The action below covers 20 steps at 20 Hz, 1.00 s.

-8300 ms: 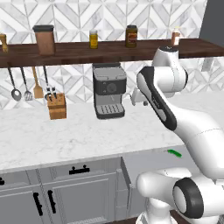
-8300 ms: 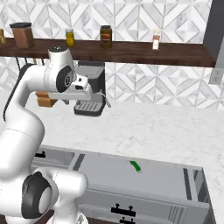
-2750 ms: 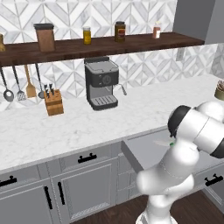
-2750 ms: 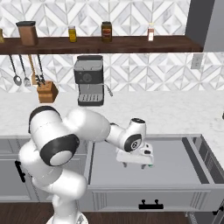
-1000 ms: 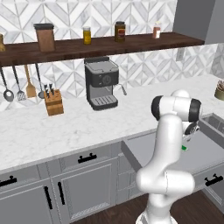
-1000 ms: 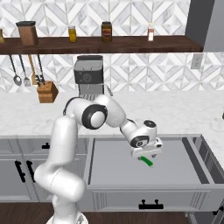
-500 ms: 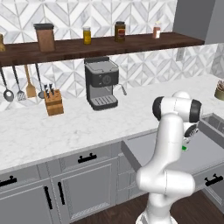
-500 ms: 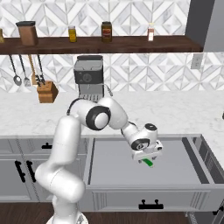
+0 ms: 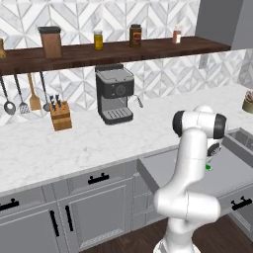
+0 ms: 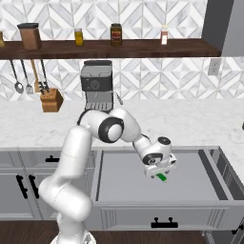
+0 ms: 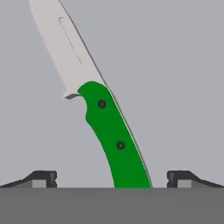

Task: Pick up the knife from the drawer and place it on the cutting board. Then place the meat from the plate to the cutting board.

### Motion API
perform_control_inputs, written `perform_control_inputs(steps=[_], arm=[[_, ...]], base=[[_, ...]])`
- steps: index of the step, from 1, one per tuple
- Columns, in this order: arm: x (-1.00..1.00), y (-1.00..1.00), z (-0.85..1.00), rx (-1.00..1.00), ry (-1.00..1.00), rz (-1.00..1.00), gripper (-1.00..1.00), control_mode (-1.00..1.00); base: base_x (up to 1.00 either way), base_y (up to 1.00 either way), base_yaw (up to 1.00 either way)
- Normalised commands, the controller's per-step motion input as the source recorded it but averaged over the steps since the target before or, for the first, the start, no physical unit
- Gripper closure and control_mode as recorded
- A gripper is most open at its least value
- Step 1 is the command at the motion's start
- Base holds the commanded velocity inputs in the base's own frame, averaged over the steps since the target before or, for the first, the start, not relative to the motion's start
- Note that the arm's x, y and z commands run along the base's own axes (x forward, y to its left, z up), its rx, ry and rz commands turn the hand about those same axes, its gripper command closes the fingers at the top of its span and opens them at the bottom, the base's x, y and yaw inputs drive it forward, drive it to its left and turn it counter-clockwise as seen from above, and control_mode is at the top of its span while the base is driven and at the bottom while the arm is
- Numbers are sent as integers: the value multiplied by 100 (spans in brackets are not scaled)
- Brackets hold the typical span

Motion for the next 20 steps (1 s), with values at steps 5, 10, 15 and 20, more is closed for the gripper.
perform_control_inputs(steps=[5, 10, 15, 20], arm=[[0, -1, -31, -1, -3, 6, -100, -100], [1, 0, -26, 0, 0, 9, -100, -100], [0, 0, -11, 0, -2, 8, -100, -100], [-1, -16, 26, 0, -4, 3, -100, -100]], base=[[0, 0, 0], [0, 0, 0], [0, 0, 0], [0, 0, 0]])
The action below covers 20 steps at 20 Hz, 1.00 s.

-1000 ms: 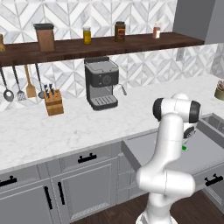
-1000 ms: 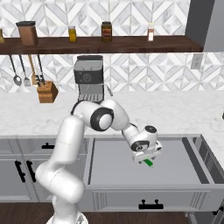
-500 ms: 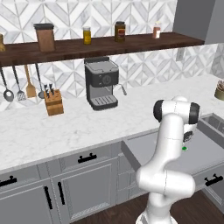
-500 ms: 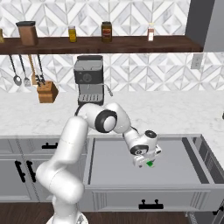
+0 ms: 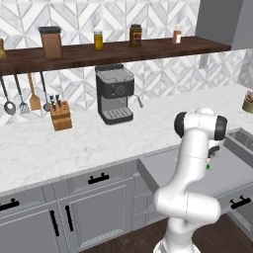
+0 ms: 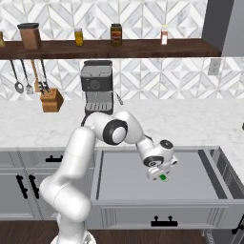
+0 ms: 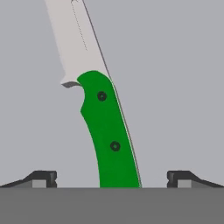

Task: Pick up the knife from the drawer and place it on the cutting board. Then place the meat from the plate to the cutting board.

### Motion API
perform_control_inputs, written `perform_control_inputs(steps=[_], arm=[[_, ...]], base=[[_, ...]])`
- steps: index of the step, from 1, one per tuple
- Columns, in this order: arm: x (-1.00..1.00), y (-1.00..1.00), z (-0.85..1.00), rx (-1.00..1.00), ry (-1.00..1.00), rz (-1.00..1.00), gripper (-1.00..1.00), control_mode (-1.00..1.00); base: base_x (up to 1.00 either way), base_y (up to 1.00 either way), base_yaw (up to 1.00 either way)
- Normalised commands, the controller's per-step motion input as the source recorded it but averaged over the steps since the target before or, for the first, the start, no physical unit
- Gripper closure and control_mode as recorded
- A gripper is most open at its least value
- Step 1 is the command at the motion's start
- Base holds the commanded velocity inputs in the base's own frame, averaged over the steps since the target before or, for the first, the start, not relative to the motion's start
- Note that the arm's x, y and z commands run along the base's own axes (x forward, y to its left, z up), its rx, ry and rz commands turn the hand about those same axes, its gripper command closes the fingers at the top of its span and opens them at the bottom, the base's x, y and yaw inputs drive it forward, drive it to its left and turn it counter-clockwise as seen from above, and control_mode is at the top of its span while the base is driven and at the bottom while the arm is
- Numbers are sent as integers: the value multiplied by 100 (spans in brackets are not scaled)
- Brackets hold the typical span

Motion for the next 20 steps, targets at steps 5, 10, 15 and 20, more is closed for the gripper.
perform_control_inputs(steps=[5, 10, 15, 20], arm=[[18, -9, 2, 0, 3, 0, -100, -100], [32, 0, -43, 0, 7, 3, -100, -100], [13, 0, -32, 0, 0, 6, -100, -100], [-61, 11, -77, 0, 0, 6, 100, -100]], base=[[0, 0, 0], [0, 0, 0], [0, 0, 0], [0, 0, 0]])
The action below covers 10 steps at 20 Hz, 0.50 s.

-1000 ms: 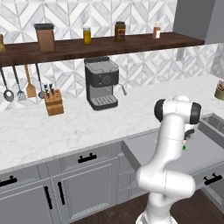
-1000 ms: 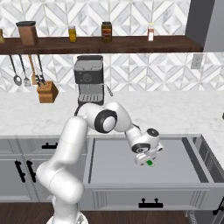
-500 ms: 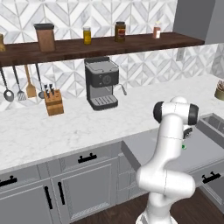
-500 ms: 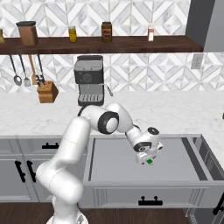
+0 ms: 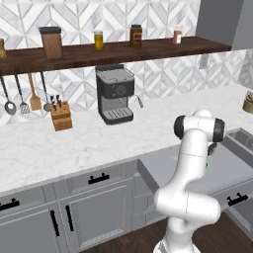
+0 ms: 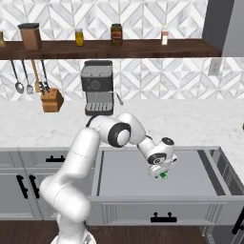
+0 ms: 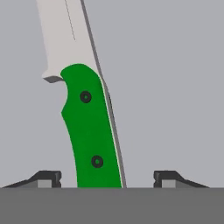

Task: Pick up the knife from the drawer and place it on the cutting board. Then place the meat from the plate to the cutting board.

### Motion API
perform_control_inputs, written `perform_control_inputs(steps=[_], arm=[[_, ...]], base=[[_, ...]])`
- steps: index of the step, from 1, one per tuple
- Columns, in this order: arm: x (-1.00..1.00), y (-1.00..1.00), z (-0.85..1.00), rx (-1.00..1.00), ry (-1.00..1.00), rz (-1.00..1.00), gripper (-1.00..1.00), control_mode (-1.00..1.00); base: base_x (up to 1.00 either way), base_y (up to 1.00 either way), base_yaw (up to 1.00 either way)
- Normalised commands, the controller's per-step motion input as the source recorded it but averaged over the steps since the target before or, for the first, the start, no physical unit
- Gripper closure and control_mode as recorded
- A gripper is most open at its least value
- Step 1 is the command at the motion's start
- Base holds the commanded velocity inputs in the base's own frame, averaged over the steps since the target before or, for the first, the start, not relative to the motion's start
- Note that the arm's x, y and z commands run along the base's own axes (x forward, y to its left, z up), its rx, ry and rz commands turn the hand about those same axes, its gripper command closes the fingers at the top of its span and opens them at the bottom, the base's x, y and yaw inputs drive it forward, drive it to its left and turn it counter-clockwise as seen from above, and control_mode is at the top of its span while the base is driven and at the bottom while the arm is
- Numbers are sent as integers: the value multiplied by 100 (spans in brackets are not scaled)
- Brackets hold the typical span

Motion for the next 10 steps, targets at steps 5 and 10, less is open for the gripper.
perform_control_inputs(steps=[5, 10], arm=[[-88, 2, -43, 1, 0, 2, 100, -100], [-97, 0, -13, 4, 2, 0, 100, -100]], base=[[0, 0, 0], [0, 0, 0]])
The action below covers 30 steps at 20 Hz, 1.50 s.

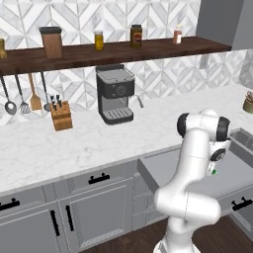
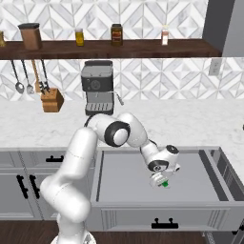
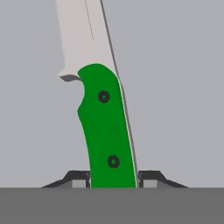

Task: Pick up the knife from the drawer and place it on the cutting board. Then place the meat from the plate to the cutting board.

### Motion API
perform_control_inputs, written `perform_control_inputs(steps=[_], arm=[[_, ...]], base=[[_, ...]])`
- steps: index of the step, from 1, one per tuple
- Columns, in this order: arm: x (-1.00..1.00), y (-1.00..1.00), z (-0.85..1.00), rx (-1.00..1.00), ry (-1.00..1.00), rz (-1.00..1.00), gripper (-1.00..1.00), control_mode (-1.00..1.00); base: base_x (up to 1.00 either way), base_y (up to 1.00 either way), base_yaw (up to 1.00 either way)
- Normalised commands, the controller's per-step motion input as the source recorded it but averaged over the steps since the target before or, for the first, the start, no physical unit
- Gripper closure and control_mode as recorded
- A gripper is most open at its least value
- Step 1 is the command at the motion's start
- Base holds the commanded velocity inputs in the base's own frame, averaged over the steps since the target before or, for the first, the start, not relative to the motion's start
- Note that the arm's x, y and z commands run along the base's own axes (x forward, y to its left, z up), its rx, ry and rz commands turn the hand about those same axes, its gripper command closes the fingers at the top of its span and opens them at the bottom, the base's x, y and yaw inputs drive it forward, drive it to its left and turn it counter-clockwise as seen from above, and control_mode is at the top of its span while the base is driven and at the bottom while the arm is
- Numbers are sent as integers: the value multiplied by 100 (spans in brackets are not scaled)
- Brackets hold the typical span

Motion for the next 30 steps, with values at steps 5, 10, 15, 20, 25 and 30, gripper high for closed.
perform_control_inputs(steps=[5, 10, 15, 20, 25, 30], arm=[[-92, -1, 62, 0, 0, 0, 100, -100], [-64, 0, 100, 0, 0, 1, 100, -100], [-11, 1, 100, 0, 0, 0, 100, -100], [16, 5, 100, -1, 0, 0, 100, -100], [19, 52, 100, -12, 7, 0, 100, -100], [1, 79, 49, -21, 13, -5, 100, -100]], base=[[0, 0, 0], [0, 0, 0], [0, 0, 0], [0, 0, 0], [0, 0, 0], [0, 0, 0]])
